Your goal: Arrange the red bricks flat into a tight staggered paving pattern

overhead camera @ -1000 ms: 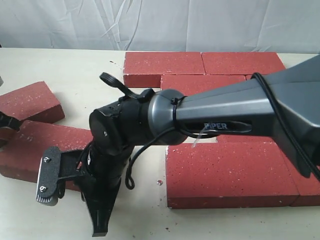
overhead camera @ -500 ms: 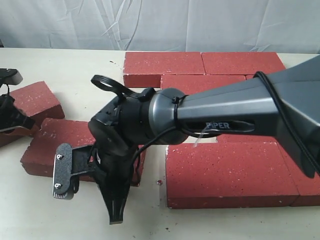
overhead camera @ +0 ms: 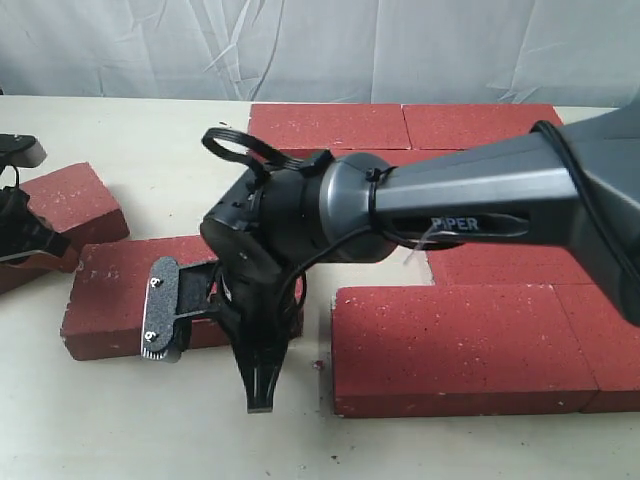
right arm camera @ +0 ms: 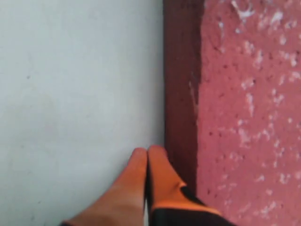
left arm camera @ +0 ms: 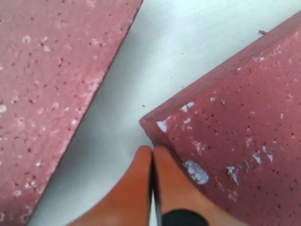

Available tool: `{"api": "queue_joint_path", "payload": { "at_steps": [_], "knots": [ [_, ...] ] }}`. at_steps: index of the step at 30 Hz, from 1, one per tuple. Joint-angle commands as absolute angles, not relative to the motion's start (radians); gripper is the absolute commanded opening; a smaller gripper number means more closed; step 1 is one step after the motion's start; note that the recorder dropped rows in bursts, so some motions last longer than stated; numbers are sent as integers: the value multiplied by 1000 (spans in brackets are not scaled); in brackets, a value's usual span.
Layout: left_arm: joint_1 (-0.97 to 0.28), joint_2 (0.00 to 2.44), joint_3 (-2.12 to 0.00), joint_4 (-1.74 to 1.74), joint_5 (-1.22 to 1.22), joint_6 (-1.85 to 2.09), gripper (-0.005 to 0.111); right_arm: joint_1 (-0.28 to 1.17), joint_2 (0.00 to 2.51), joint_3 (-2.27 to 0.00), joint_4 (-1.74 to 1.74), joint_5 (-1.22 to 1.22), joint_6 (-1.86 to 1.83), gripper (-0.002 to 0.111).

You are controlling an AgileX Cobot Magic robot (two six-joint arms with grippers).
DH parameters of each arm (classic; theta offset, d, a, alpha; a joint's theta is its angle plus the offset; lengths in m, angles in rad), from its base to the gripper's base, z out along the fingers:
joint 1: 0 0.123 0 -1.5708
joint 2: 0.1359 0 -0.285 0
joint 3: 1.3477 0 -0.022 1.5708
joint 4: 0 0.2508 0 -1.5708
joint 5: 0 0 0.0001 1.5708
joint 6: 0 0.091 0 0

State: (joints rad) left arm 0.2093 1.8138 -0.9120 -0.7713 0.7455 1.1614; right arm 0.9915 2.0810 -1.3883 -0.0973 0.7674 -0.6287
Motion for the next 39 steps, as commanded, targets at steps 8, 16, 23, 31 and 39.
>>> {"api": "queue_joint_path", "payload": {
  "at_steps": [8, 16, 23, 31, 39],
  "knots": [
    [258, 1756, -940, -551, 853, 929, 0, 740, 1854, -1319, 20, 804, -638, -1],
    [244, 1773, -898, -641, 823, 1021, 0, 548, 1896, -1304, 315, 706, -750, -1],
    [191, 1839, -907, -634, 800, 1021, 0, 548, 1970, -1304, 359, 629, -812, -1],
    [186, 1840, -925, -657, 800, 1028, 0, 548, 2017, -1323, 372, 599, -818, -1],
    [149, 1861, -934, -672, 747, 1040, 0, 548, 2019, -1323, 405, 569, -820, -1]
  ]
}}
